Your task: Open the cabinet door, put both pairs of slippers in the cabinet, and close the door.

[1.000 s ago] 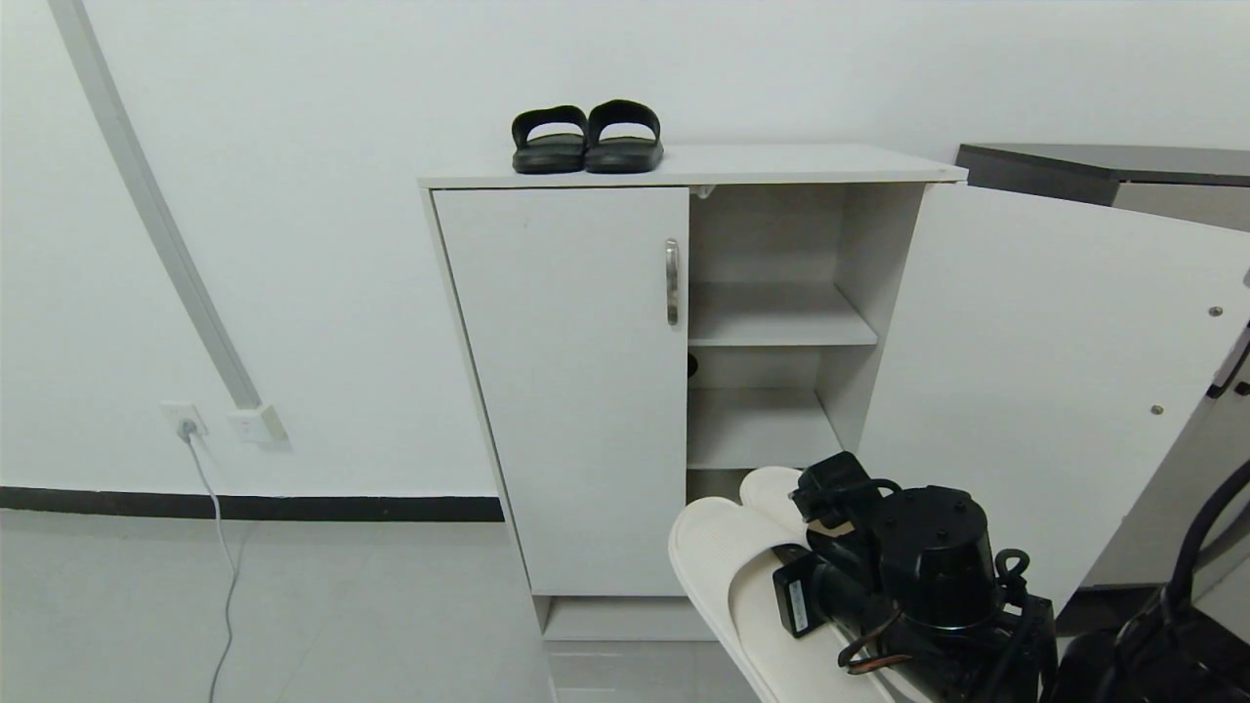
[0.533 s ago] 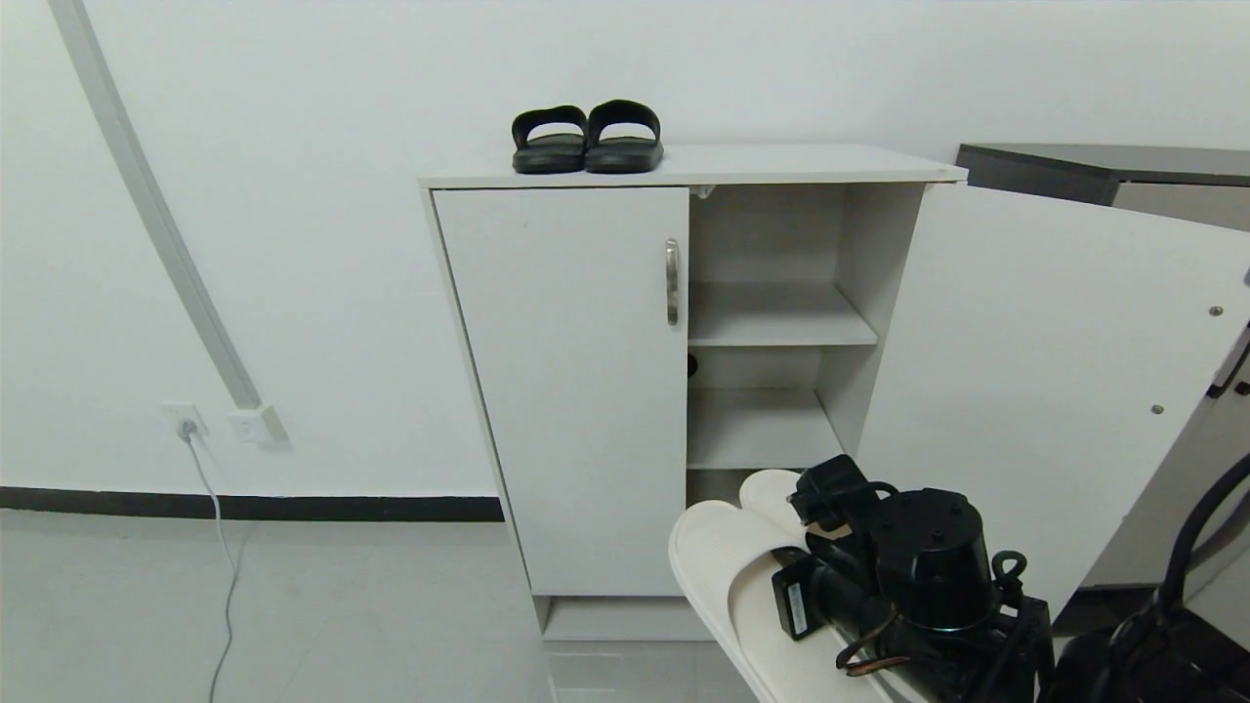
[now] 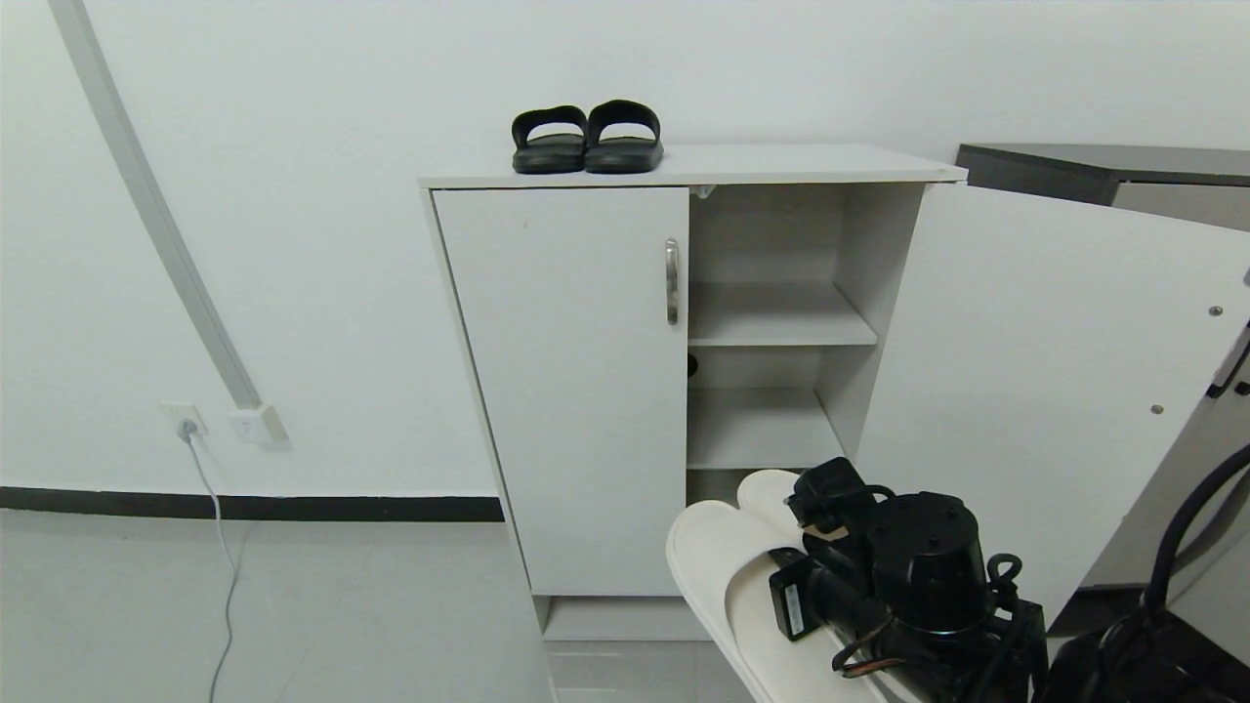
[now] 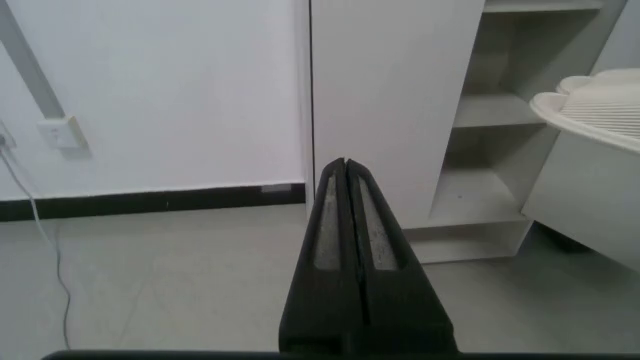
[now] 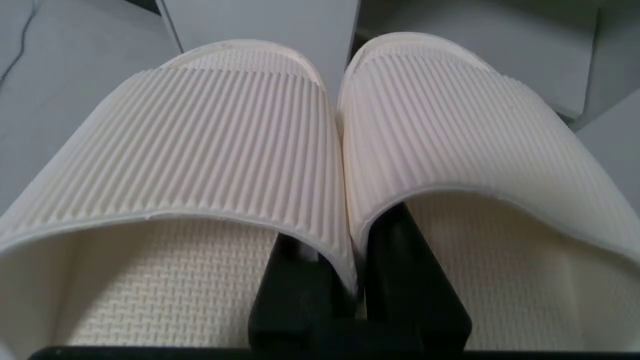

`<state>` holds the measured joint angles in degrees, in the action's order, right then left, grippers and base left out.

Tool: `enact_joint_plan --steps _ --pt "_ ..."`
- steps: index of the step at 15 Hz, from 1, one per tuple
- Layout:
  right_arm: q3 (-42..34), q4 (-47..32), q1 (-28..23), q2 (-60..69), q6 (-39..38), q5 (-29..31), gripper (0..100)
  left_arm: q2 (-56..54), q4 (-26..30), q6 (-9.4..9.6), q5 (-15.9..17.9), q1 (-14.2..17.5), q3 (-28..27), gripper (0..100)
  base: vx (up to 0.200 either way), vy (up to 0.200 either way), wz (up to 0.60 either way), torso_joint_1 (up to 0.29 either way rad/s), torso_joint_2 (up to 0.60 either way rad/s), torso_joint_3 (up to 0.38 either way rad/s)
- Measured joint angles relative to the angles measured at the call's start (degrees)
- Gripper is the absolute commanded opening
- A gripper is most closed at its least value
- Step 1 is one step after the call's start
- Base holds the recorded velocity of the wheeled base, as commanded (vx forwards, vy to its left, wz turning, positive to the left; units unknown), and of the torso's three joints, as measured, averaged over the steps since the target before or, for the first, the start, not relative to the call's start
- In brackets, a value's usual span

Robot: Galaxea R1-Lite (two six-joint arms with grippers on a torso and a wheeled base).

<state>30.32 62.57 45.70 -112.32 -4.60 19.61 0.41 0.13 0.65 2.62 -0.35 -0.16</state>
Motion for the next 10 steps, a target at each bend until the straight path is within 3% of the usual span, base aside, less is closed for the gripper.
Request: enact_joint_plan --steps 4,7,10 --pt "1.02 3.63 -0.11 -2.51 0.11 1.67 0 -0.34 -0.02 -0.24 -0.05 0.09 0.05 0 0.0 0.0 0.0 0.0 0.0 0.0" --pt "6.08 5.19 -0.22 -6.58 0.09 9.61 0 -0.41 -0.04 -0.22 -0.06 0.09 0.06 0 0.0 0.0 0.0 0.0 0.0 0.0" --pt "16.37 5.36 -0.72 -11.98 0.0 21.32 0 -0.44 -0.04 -0.22 -0.06 0.11 0.06 0 0.0 0.0 0.0 0.0 0.0 0.0"
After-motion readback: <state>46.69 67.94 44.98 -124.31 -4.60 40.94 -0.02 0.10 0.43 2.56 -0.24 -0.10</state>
